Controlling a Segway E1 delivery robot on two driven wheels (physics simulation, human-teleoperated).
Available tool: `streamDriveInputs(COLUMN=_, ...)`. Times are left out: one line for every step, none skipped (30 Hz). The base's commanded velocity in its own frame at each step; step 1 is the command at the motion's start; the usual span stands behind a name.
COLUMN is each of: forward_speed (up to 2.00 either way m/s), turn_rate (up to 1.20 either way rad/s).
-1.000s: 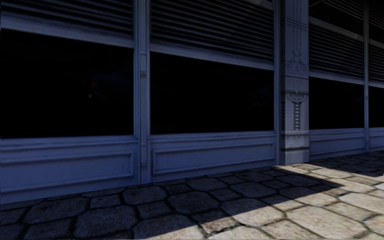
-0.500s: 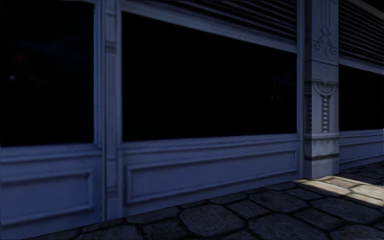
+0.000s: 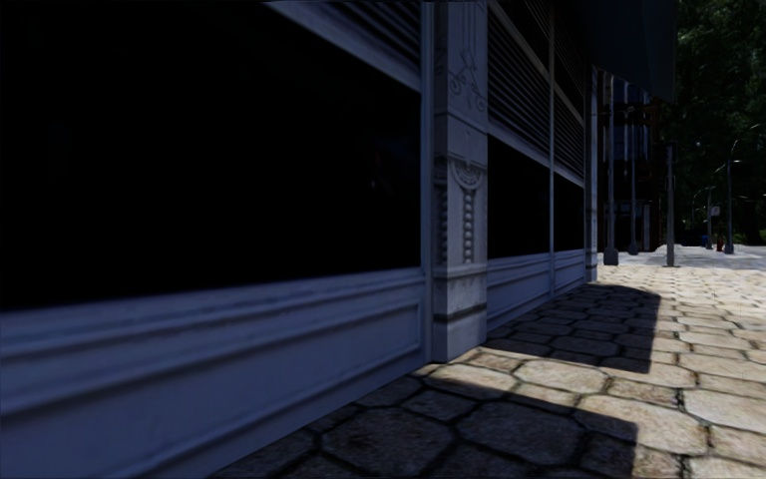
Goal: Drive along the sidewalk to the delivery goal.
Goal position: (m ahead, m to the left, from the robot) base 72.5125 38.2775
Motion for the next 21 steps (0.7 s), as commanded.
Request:
streamDriveInputs(forward_speed=1.18, turn_rate=0.0)
streamDriveInputs(forward_speed=1.18, turn_rate=0.0)
streamDriveInputs(forward_speed=1.44, turn_rate=0.0)
streamDriveInputs(forward_speed=1.66, turn_rate=0.0)
streamDriveInputs(forward_speed=1.8, turn_rate=0.0)
streamDriveInputs(forward_speed=1.87, turn_rate=0.0)
streamDriveInputs(forward_speed=1.91, turn_rate=0.0)
streamDriveInputs(forward_speed=1.94, turn_rate=0.0)
streamDriveInputs(forward_speed=1.94, turn_rate=0.0)
streamDriveInputs(forward_speed=1.96, turn_rate=0.0)
streamDriveInputs(forward_speed=1.98, turn_rate=0.0)
streamDriveInputs(forward_speed=1.98, turn_rate=0.0)
streamDriveInputs(forward_speed=1.98, turn_rate=0.0)
streamDriveInputs(forward_speed=1.98, turn_rate=-0.03)
streamDriveInputs(forward_speed=1.98, turn_rate=-0.54)
streamDriveInputs(forward_speed=1.98, turn_rate=-1.2)
streamDriveInputs(forward_speed=1.98, turn_rate=-1.2)
streamDriveInputs(forward_speed=1.98, turn_rate=-1.2)
streamDriveInputs(forward_speed=1.98, turn_rate=-1.2)
streamDriveInputs(forward_speed=1.98, turn_rate=-1.2)
streamDriveInputs(forward_speed=1.98, turn_rate=-1.2)
